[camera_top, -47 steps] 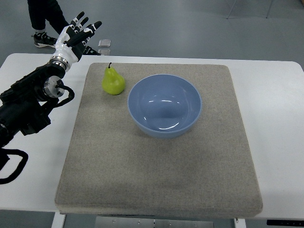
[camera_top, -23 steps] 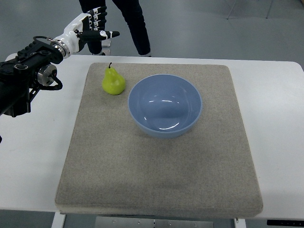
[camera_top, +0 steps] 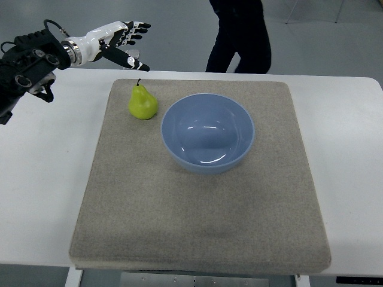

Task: Place pear in bowl with left hand
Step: 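Swing the left hand over the pear and lower it beside the pear, then close the left hand's fingers around the yellow-green pear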

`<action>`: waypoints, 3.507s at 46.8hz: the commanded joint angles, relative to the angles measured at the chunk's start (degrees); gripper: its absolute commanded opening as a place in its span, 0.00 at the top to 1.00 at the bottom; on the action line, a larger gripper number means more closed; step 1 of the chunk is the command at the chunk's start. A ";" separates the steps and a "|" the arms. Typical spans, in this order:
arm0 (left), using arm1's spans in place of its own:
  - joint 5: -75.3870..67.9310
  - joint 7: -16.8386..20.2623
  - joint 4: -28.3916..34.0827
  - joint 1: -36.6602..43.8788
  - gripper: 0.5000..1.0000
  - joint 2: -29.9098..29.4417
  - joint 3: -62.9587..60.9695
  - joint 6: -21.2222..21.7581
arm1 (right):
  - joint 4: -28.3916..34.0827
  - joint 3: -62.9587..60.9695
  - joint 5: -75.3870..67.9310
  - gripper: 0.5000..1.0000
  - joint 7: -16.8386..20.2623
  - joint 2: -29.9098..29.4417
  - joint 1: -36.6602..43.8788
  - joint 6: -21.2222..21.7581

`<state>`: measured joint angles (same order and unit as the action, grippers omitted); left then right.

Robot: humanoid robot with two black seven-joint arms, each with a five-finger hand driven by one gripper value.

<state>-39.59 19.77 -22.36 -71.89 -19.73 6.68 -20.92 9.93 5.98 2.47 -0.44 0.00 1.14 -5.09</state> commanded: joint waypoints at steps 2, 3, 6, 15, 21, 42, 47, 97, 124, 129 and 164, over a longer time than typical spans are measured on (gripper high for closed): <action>-5.84 0.09 -1.98 -1.15 0.02 -1.71 0.00 -3.16 | 0.00 0.00 -0.01 0.15 0.00 0.00 0.00 -0.01; -6.89 0.09 -2.59 -1.23 0.02 -1.97 0.00 -3.25 | 0.00 0.00 -0.01 0.15 0.00 0.00 0.00 -0.01; -9.97 0.09 -4.44 -1.58 0.02 -2.94 0.00 -3.34 | 0.00 0.00 -0.01 0.15 0.00 0.00 0.00 -0.01; -19.37 0.18 -8.75 -2.29 0.03 -4.09 0.00 -3.16 | 0.00 0.00 0.08 0.15 0.00 0.00 0.00 -0.01; -27.55 0.44 -10.07 -2.55 0.04 -4.00 0.09 -2.90 | 0.00 0.00 -0.01 0.15 0.00 0.00 -0.09 -0.01; -43.54 0.88 -15.78 -2.20 0.05 -3.91 0.00 0.61 | 0.00 0.00 -0.01 0.15 0.00 0.00 0.00 -0.01; -48.29 0.80 -15.87 -2.03 0.05 -3.65 0.09 2.63 | 0.00 0.00 -0.01 0.15 0.00 0.00 0.00 -0.01; -47.95 0.88 -16.13 1.58 0.02 -3.82 0.00 1.85 | -0.08 0.00 -0.01 0.15 0.00 0.00 0.00 -0.01; -47.68 0.62 -15.61 2.19 0.10 -3.30 -0.97 4.22 | 0.00 0.00 -0.01 0.15 0.00 0.00 0.00 -0.01; -47.60 0.53 -15.61 2.11 0.29 -3.30 -0.97 4.31 | 0.00 0.00 -0.01 0.15 0.00 0.00 0.00 -0.01; -47.51 0.27 -15.61 1.93 1.00 -3.21 -0.88 3.96 | 0.00 0.00 -0.01 0.15 0.00 0.00 0.00 -0.01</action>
<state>-87.19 20.05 -37.97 -69.80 -23.02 5.74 -16.74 9.93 5.98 2.47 -0.44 0.00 1.14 -5.11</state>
